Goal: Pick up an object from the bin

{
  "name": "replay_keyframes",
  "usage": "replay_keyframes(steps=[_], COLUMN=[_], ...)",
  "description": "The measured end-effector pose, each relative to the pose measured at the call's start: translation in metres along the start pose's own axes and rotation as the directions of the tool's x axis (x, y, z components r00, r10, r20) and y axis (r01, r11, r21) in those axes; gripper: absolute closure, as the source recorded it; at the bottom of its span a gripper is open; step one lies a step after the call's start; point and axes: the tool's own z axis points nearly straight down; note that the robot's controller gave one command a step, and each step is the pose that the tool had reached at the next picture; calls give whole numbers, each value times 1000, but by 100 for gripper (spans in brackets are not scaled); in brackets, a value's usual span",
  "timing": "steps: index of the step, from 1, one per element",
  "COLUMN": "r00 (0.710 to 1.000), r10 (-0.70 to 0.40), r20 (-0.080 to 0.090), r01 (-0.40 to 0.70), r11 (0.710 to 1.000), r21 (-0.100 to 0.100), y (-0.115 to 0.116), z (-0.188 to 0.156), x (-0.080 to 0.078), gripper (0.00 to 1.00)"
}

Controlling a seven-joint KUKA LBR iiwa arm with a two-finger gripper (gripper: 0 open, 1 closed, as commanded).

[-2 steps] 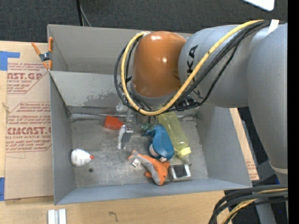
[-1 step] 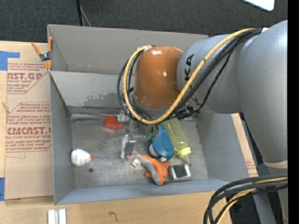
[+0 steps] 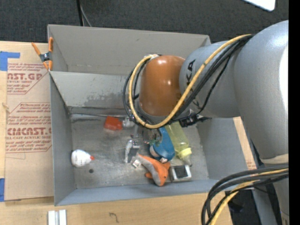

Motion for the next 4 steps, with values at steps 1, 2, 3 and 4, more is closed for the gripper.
replay_keyframes(steps=[1, 2, 3, 4], r00=[999, 991, 999, 999], r10=[32, -133, -53, -53], r20=[-2, 2, -1, 0], r01=[-32, 133, 53, 53], r11=[1000, 991, 999, 999], r21=[1, 1, -3, -3], y=[-26, -53, -91, -91], z=[8, 39, 54, 54], x=[12, 26, 19, 19], gripper=[0, 0, 100, 100])
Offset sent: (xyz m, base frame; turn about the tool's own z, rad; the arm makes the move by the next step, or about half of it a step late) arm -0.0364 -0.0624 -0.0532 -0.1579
